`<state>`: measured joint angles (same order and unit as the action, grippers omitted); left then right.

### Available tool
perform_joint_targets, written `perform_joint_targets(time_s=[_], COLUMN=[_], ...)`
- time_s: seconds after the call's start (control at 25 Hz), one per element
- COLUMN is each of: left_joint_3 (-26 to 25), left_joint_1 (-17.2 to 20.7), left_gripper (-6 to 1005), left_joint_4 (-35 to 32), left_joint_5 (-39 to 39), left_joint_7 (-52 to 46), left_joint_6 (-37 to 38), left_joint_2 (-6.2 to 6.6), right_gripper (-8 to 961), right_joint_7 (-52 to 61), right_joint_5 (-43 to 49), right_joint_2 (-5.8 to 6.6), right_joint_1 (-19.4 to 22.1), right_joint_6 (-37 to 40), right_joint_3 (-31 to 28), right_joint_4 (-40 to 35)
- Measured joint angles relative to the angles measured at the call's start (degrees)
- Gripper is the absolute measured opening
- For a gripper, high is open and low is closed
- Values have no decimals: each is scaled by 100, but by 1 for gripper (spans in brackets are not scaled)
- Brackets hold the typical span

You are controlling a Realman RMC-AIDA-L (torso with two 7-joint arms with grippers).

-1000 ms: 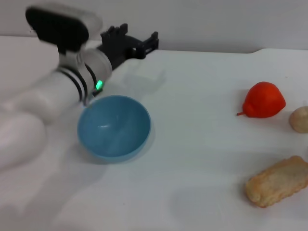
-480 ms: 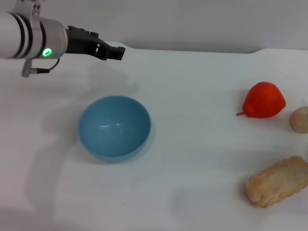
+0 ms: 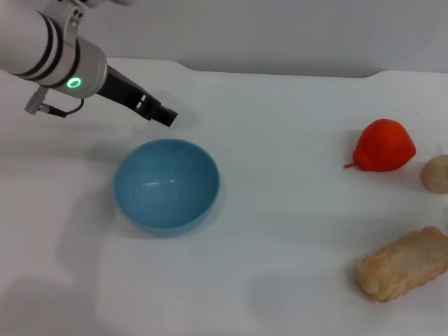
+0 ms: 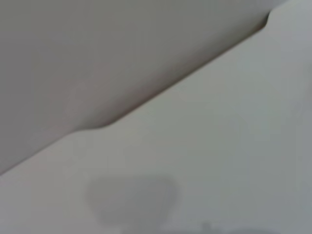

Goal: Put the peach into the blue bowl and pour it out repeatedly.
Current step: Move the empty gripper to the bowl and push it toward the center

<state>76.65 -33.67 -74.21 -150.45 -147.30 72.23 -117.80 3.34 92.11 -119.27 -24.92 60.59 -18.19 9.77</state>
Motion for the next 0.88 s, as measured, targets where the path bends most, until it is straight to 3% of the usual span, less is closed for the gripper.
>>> perform_joint_targets(time_s=[0.24,0.88], left_joint_3=[55,69], left_joint_1=[-329,-533], left_gripper=[813,813], left_joint_4=[664,990], left_joint_5=[-529,-746], left_joint_7=[-38,-85], left_joint_6=[-129,457], left_joint_2=[-6,-3], right_gripper=[706,707], right_joint_7=[0,0], right_joint_5=[-1,-19], right_joint_2=[0,-9], right_joint_1=[-13,-21], right_joint_6=[-5,-13], right_joint_3=[0,-9], right_joint_4=[8,7])
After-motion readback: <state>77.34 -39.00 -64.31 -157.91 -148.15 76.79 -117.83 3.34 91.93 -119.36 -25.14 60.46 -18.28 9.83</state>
